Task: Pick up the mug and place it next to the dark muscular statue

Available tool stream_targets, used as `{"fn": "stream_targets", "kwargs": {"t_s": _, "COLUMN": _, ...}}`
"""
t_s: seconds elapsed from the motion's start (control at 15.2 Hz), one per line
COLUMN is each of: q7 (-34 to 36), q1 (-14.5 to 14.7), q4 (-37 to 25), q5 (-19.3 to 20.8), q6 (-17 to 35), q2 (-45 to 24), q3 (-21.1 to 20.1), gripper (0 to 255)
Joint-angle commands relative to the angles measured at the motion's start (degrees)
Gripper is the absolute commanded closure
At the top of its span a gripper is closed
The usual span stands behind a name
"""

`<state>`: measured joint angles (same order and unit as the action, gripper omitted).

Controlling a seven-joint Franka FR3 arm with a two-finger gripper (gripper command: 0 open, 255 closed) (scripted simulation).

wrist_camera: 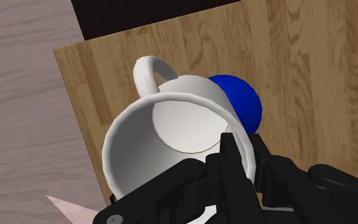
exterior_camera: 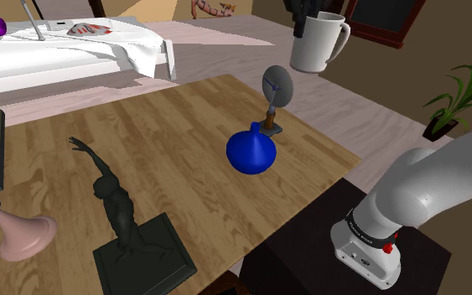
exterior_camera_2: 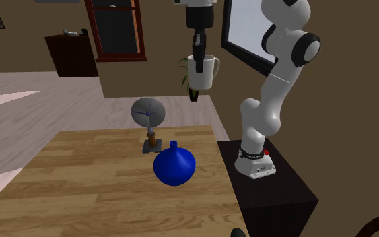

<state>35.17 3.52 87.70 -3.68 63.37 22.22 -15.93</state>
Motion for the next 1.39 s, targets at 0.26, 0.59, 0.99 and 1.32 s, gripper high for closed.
{"fn": "stream_targets", "kwargs": {"t_s": 0.26, "q7": 10.5, "q1": 1.9, "q4": -4.0, "q5": -2.3, "q6": -0.6, "q2": -3.0, "q3": -7.5, "gripper": 255}}
{"fn": "stream_targets", "kwargs": {"t_s": 0.59, "q7": 20.0, "q1": 3.7, "q4": -9.2, "q5": -2.8, "q6": -0.9, "q2": -7.7, "q3": -14.6, "gripper": 255}}
{"fn": "stream_targets", "kwargs": {"t_s": 0.99, "q7": 33.4, "q1": 7.5, "q4": -18.9, "q5": 1.0, "q6": -1.8, "q2": -17.7, "q3": -25.1, "gripper": 255}}
{"fn": "stream_targets", "kwargs": {"t_s": 1.32, "q7": 42.3, "q1": 12.9, "q4": -25.4, "q5": 6.6, "q6": -2.4, "q2": -26.0, "q3": -30.9, "gripper": 255}}
